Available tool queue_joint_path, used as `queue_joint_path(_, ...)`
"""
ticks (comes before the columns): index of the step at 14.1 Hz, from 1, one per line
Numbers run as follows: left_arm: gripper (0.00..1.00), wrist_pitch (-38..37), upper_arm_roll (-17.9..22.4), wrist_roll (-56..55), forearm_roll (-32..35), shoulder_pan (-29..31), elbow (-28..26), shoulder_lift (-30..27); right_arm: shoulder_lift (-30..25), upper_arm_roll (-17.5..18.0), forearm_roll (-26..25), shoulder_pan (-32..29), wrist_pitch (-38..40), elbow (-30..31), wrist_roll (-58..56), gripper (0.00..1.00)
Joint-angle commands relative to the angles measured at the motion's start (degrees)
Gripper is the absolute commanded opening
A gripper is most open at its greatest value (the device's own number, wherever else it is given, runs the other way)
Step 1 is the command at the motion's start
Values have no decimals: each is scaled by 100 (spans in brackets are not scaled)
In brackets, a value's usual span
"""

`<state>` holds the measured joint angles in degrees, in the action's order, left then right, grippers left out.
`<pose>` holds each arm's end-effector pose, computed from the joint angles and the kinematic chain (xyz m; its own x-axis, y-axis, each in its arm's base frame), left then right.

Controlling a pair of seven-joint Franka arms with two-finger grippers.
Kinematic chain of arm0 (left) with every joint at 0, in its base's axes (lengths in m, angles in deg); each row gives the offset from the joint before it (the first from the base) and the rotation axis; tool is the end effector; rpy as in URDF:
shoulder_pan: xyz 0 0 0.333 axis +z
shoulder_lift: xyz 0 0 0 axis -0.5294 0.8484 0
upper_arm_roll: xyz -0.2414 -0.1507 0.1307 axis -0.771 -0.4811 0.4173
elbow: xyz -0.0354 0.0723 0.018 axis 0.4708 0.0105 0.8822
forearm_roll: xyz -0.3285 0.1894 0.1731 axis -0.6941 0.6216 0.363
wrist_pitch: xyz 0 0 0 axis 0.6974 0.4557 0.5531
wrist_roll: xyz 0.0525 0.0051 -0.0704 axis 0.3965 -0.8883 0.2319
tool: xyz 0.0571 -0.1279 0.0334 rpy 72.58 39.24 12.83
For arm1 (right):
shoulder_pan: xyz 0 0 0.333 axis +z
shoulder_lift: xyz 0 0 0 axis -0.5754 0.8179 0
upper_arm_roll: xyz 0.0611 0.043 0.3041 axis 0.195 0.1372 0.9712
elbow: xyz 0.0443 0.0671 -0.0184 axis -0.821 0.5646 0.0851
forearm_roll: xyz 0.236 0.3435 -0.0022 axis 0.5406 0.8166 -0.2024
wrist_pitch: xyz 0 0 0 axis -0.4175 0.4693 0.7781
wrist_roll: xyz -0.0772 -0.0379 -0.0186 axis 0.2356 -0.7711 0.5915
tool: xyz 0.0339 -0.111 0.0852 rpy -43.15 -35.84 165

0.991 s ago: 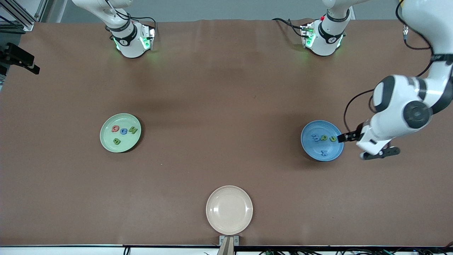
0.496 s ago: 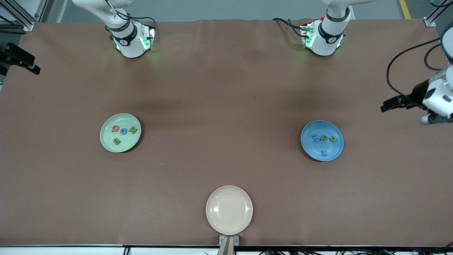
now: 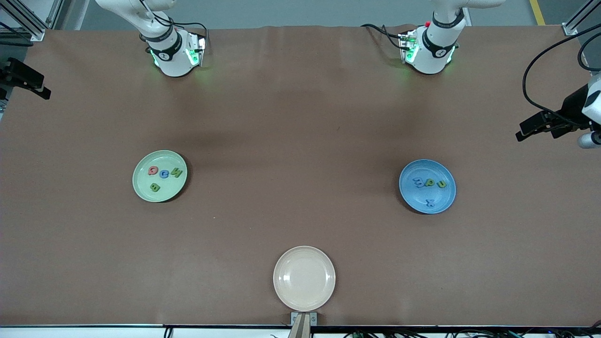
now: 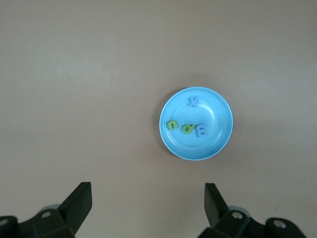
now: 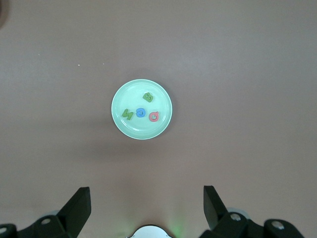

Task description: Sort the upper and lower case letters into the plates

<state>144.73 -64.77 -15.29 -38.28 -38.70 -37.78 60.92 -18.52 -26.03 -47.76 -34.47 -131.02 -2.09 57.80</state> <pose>0.5672 0.0405 0.5167 0.9942 0.1020 0.0352 0.0991 -0.9922 0.0750 0.5294 -0.0439 0.6426 0.9990 -0.0085 -0.0436 -0.0089 -0.9999 -0.0080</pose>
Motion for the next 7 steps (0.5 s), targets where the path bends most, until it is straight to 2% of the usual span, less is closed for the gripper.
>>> queue_joint_path(1,100,-52,72,51,-4,-38,293,12,-90,11,-101,-4,-41,100,36,100)
queue_joint_path(5,100,-613,54,25,-4,-82,968,38,-90,11,-92,-13,-32,109,36,100)
queue_joint_path(7,100,-650,46,-10,-4,-91,1101,55,-90,2,-66,-13,-32,118,36,100)
